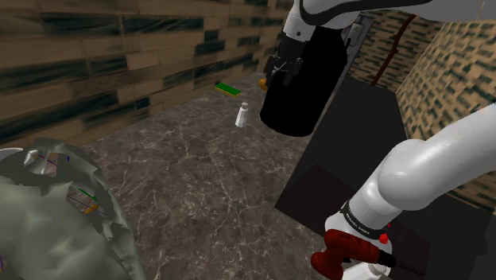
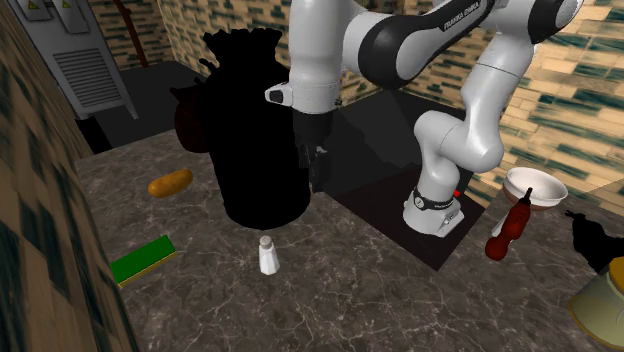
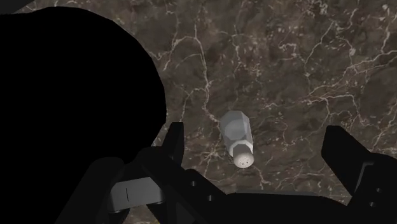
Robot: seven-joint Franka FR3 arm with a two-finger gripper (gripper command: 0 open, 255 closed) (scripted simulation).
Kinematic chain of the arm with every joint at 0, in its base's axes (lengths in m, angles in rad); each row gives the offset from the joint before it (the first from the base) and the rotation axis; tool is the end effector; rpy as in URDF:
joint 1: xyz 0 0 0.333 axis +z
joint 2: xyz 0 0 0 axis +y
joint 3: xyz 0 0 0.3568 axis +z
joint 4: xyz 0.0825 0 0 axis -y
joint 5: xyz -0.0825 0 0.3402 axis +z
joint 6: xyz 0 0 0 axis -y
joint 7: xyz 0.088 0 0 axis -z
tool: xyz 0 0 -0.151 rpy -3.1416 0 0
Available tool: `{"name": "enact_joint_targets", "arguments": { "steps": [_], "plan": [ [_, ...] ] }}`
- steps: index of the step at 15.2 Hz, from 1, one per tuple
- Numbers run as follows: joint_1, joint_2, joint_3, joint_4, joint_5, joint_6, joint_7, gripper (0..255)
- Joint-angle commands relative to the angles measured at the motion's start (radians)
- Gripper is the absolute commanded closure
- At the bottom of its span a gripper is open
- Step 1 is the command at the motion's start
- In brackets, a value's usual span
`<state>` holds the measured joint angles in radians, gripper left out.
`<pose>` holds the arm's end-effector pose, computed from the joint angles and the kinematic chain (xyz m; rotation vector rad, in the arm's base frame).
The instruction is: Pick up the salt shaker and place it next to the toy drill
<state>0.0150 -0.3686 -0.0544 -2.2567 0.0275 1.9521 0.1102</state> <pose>0.3947 -0.0149 0.5226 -3.0830 0.2410 -0.0954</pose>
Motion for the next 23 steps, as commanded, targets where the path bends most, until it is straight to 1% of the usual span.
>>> {"name": "enact_joint_targets", "arguments": {
  "steps": [1,6,11,12,19,23],
  "plan": [
    [0.003,0.078,0.001,0.024,0.010,0.048,0.009,0],
    [0.004,0.265,-0.004,0.107,0.036,0.135,0.016,0],
    [0.003,0.457,-0.007,0.221,0.065,0.196,0.020,0],
    [0.003,0.465,-0.007,0.227,0.067,0.198,0.020,0],
    [0.006,0.515,-0.003,0.183,0.076,0.292,0.014,0],
    [0.006,0.515,-0.003,0.183,0.076,0.292,0.014,0]
  ]
}}
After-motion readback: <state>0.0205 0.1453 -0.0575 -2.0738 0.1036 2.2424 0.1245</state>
